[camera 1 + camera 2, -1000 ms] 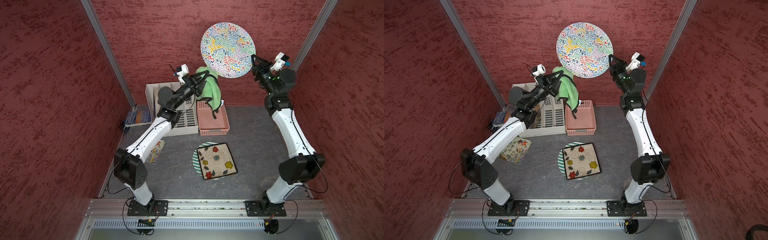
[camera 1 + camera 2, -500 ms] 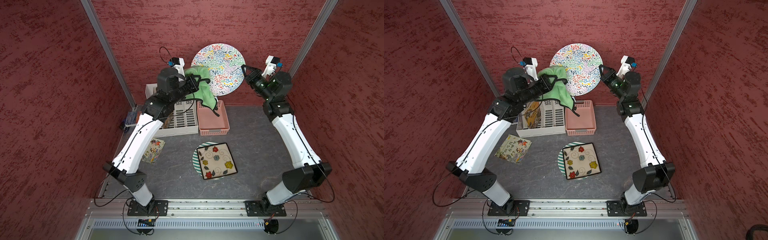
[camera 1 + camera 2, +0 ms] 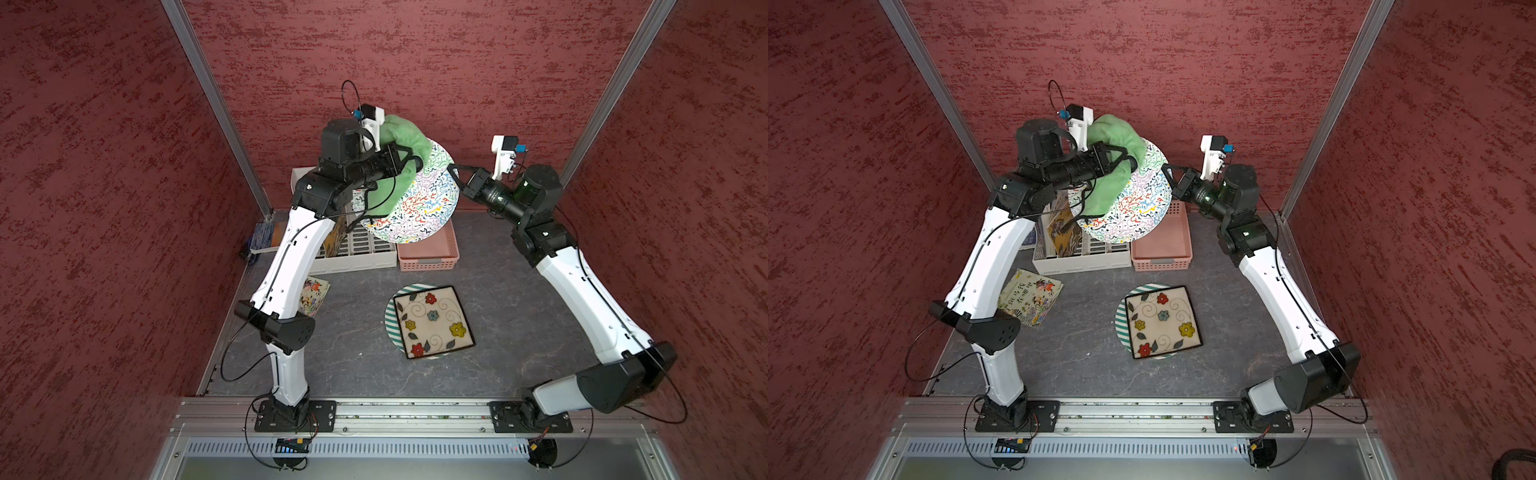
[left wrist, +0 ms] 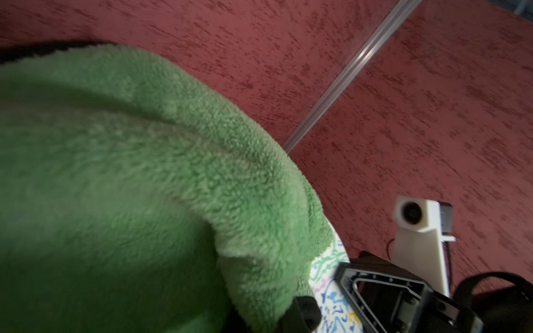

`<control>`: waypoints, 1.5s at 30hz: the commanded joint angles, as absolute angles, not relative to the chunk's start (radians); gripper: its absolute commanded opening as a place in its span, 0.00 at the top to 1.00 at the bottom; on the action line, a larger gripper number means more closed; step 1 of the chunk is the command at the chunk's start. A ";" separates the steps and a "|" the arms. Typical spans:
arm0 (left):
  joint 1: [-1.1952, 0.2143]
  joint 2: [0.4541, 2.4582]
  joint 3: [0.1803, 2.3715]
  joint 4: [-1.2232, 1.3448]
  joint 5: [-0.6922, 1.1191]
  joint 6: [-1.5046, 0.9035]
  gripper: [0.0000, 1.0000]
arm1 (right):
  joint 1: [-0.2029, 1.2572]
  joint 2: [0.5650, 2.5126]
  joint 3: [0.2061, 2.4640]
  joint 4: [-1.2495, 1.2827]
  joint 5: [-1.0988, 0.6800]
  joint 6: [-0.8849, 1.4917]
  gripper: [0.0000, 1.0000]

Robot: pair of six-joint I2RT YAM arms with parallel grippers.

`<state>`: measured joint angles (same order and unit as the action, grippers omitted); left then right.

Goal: Wipe the wet plate dry
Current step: Wipe the plate with towel.

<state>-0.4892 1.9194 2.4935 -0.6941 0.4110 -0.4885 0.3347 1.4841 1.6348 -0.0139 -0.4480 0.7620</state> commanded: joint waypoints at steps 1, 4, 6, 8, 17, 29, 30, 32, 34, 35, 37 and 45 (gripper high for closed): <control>-0.549 1.987 2.497 -0.681 0.627 -0.498 1.00 | 0.310 1.512 1.749 0.156 -0.437 0.860 1.00; -0.574 1.968 2.454 -0.725 0.692 -0.471 1.00 | 0.252 1.552 1.827 0.160 -0.408 0.928 1.00; -0.572 1.921 2.382 -0.743 0.691 -0.453 1.00 | 0.210 1.558 1.843 0.158 -0.384 0.968 1.00; -0.546 1.847 2.267 -0.686 0.677 -0.471 1.00 | 0.166 1.548 1.829 0.176 -0.379 1.014 1.00; -0.248 1.521 1.608 0.227 0.690 -1.099 1.00 | 0.092 1.430 1.560 0.387 -0.448 1.245 1.00; -0.327 1.732 1.829 0.696 0.670 -1.511 1.00 | 0.173 1.433 1.380 0.542 -0.545 1.356 1.00; -0.344 1.756 1.849 0.747 0.653 -1.551 1.00 | 0.181 1.439 1.388 0.538 -0.550 1.352 1.00; -0.385 1.794 1.899 0.802 0.631 -1.596 1.00 | 0.196 1.451 1.413 0.563 -0.554 1.363 1.00; -0.436 1.834 1.947 0.813 0.629 -1.606 1.00 | 0.204 1.502 1.463 0.585 -0.539 1.382 1.00; -0.463 1.848 1.963 0.810 0.627 -1.605 1.00 | 0.204 1.517 1.489 0.593 -0.523 1.392 1.00; -0.509 1.872 1.967 0.812 0.629 -1.607 1.00 | 0.194 1.543 1.542 0.598 -0.464 1.405 1.00; -0.457 1.693 1.567 0.875 0.603 -1.592 1.00 | 0.042 1.471 1.492 0.465 -0.382 1.360 1.00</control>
<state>-0.5217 1.7988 1.6608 0.7940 0.6052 -1.6070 0.0937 1.5284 1.5387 0.5354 -0.4469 1.3918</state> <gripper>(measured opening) 0.091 0.081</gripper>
